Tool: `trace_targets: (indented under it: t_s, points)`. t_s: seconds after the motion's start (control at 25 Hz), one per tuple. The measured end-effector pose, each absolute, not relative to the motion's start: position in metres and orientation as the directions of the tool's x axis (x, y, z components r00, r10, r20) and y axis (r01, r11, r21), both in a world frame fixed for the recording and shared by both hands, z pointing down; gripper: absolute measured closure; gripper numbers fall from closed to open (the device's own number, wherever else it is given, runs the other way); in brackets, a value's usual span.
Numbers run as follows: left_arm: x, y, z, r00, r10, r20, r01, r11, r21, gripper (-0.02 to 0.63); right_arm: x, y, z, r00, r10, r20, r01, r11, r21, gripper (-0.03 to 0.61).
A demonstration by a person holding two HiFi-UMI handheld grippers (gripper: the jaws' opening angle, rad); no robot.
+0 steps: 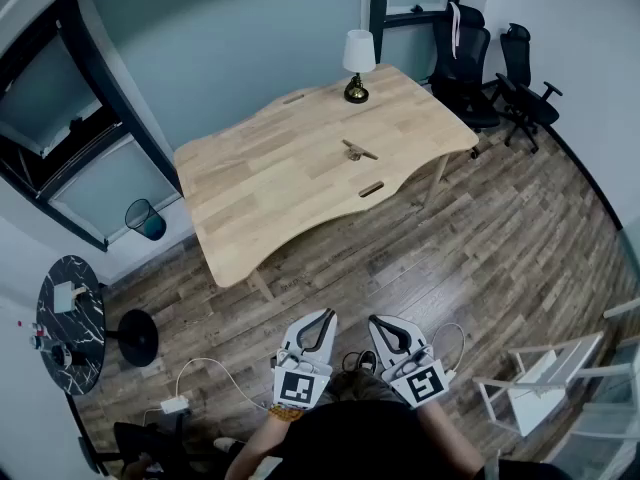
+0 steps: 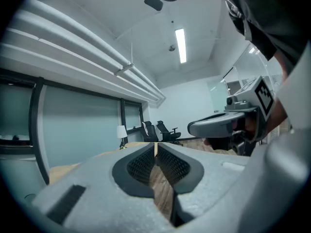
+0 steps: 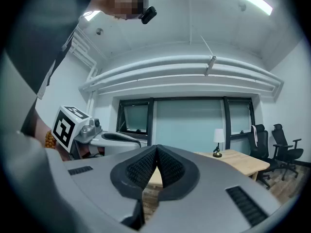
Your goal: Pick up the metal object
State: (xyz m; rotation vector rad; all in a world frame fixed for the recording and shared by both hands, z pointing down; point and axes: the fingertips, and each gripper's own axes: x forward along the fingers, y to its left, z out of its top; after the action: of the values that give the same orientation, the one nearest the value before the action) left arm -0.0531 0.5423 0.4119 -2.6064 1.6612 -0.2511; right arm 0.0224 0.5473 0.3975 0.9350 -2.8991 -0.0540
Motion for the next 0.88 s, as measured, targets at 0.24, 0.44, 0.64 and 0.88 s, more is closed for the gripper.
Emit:
trace_targets:
  t_s: [0.24,0.44,0.64,0.88]
  points:
    - [-0.006,0.511,0.411,0.436,-0.893,0.115,-0.883,-0.449,-0.140,0.580,0.064,0.516,0.390,-0.802,-0.598,0.016,-0.597,0.802,0.036,0.578]
    - [0.041,0.485,0.414,0.448,-0.886,0.118,-0.877,-0.462,-0.135,0.580,0.118,0.495,0.405,-0.815,-0.579,0.019,-0.579,0.815,-0.006,0.577]
    - [0.057,0.465,0.417,0.423,-0.901,0.091,-0.894,-0.432,-0.117,0.580,0.144,0.471,0.423,-0.826,-0.562,0.044,-0.561,0.827,0.024,0.578]
    - [0.051,0.438,0.418,0.372,-0.923,0.098,-0.917,-0.381,-0.114,0.580,0.142,0.435,0.427,-0.842,-0.535,0.067,-0.534,0.845,0.024,0.578]
